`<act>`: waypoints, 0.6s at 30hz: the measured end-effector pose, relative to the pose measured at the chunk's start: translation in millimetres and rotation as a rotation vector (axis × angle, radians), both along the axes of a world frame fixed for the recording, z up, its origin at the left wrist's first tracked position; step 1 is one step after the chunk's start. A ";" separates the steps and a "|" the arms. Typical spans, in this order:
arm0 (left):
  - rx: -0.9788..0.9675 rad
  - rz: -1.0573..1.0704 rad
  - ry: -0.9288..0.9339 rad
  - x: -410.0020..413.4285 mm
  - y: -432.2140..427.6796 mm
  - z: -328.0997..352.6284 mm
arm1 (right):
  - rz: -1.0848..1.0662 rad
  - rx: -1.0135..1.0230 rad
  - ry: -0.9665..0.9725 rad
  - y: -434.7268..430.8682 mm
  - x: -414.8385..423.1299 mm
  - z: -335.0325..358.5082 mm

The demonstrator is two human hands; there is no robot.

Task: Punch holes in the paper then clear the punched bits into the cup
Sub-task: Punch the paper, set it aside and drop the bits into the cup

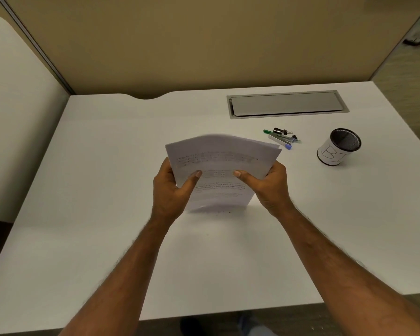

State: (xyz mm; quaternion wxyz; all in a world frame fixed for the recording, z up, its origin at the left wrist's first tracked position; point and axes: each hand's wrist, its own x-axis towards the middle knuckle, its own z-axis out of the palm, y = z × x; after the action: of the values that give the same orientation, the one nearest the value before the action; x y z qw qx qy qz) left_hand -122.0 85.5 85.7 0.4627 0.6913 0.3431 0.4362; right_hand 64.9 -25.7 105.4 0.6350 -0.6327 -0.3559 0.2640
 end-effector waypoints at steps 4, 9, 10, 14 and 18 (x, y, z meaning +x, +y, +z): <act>-0.036 0.025 0.011 0.5 -1.2 -6.7 | -0.019 -0.027 -0.030 1.7 0.3 -6.5; -0.006 0.044 0.040 4.2 -0.6 2.2 | -0.041 -0.058 -0.047 4.4 2.9 -3.5; 0.003 0.049 0.035 4.9 -0.2 6.7 | -0.042 -0.048 -0.056 4.3 3.5 0.6; 0.013 0.049 -0.022 6.6 3.0 24.5 | 0.012 -0.030 -0.074 0.6 9.3 9.6; 0.004 0.017 -0.052 6.2 5.1 42.6 | 0.033 -0.104 -0.061 0.0 11.5 7.4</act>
State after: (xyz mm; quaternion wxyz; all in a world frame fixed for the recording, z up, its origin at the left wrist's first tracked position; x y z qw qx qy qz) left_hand -115.8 90.6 128.3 0.4664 0.6776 0.3360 0.4588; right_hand 76.5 -25.8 112.8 0.5858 -0.6665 -0.3713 0.2734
